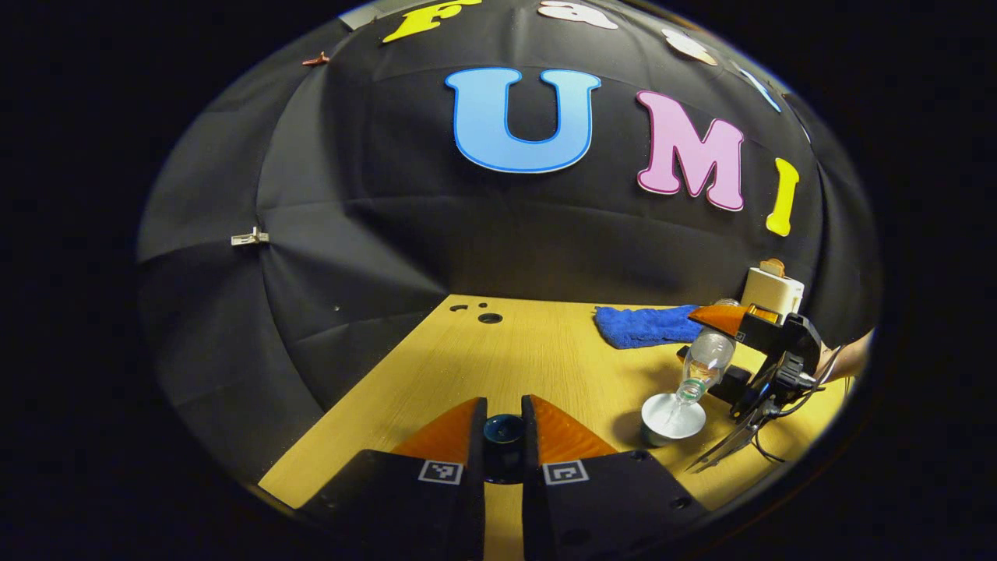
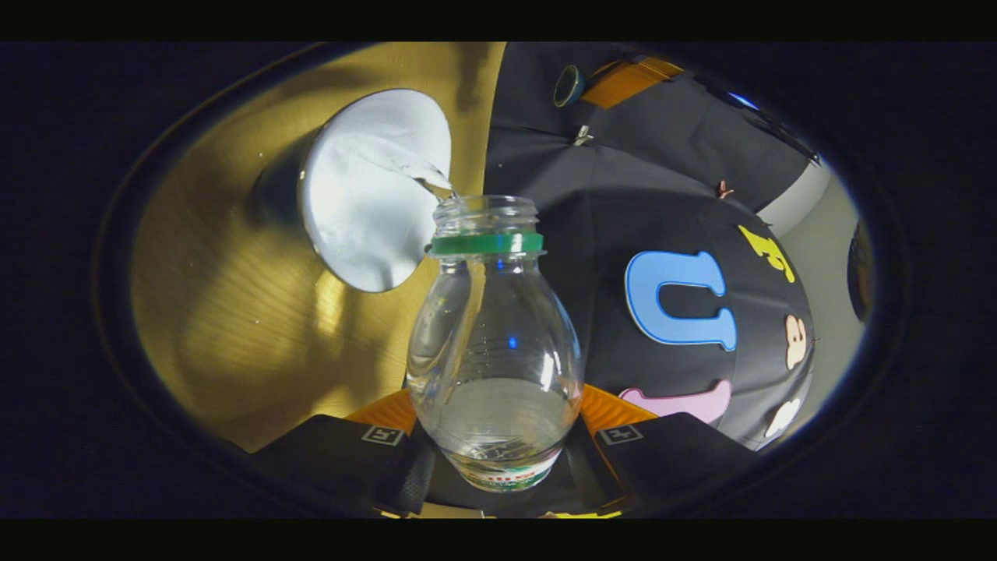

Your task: Open the teacup lid with one hand, grasp the water bottle and pour water into the teacup with the other hand; after pouring, place the water bottle on the coaster and then close the teacup lid.

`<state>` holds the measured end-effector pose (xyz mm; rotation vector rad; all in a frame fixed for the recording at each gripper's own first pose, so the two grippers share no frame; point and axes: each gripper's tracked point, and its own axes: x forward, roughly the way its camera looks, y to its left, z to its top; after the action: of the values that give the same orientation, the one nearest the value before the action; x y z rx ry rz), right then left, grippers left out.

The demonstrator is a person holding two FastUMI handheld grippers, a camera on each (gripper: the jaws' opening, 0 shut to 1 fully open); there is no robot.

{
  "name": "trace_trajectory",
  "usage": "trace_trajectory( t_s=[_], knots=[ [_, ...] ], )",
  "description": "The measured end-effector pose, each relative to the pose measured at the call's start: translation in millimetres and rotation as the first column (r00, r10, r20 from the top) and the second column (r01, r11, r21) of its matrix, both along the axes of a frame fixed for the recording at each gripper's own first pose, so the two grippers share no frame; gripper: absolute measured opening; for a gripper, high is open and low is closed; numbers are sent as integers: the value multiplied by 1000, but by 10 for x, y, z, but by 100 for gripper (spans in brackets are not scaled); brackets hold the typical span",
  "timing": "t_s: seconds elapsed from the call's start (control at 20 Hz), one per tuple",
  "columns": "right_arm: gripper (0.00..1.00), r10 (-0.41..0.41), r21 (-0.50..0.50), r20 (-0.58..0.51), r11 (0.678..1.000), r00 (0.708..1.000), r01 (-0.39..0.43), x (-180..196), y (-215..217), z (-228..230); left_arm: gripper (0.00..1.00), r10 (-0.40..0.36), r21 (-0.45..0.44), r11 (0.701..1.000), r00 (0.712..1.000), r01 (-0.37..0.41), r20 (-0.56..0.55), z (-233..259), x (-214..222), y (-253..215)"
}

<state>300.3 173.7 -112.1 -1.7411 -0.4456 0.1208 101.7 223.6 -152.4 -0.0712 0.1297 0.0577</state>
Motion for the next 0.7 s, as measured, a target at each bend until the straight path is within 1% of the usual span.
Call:
trace_trajectory(
  t_s=[0.05, 0.1, 0.15, 0.2, 0.25, 0.3, 0.35, 0.4, 0.45, 0.55, 0.7],
  knots=[
    [74, 1, -4, 4, 1000, 1000, -1, -15, -2, -4, 23, 2, -2, 1000, 1000, -2, -2, -11, -5, 8],
    [74, 3, -12, 9, 1000, 1000, -3, -11, 11, 0, 19, 4, -3, 1000, 1000, -4, -5, -23, -18, 17],
    [74, 4, -28, 21, 1000, 1000, -3, -12, 15, 6, 19, 6, -4, 1000, 1000, -6, -6, -24, -19, 31],
    [74, 5, -53, 42, 999, 999, -3, -10, 17, 30, 23, 8, -3, 1000, 1000, -8, -7, -34, -24, 38],
    [74, 10, -78, 60, 997, 998, -5, -21, 28, 38, 23, 11, -3, 1000, 1000, -11, -6, -31, -29, 47],
    [75, 12, -96, 68, 995, 998, -5, 11, 27, 52, 19, 12, -3, 1000, 1000, -12, -6, -38, -29, 53],
    [75, 12, -106, 71, 994, 997, -5, 20, 17, 53, 23, 14, -1, 1000, 1000, -14, -7, -30, -29, 58],
    [74, 16, -117, 79, 993, 997, -6, 31, 27, 68, 19, 16, 1, 1000, 1000, -16, -7, -37, -39, 59],
    [74, 26, -132, 91, 991, 996, -14, 26, 40, 83, 23, 16, 2, 1000, 1000, -16, -7, -29, -43, 60],
    [74, 42, -173, 109, 985, 993, -22, 20, 61, 89, 23, 14, 2, 1000, 1000, -14, -7, -21, -53, 55],
    [74, 53, -210, 125, 977, 991, -26, 65, 56, 128, 23, 13, -2, 1000, 1000, -13, -6, -32, -60, 40]
  ],
)
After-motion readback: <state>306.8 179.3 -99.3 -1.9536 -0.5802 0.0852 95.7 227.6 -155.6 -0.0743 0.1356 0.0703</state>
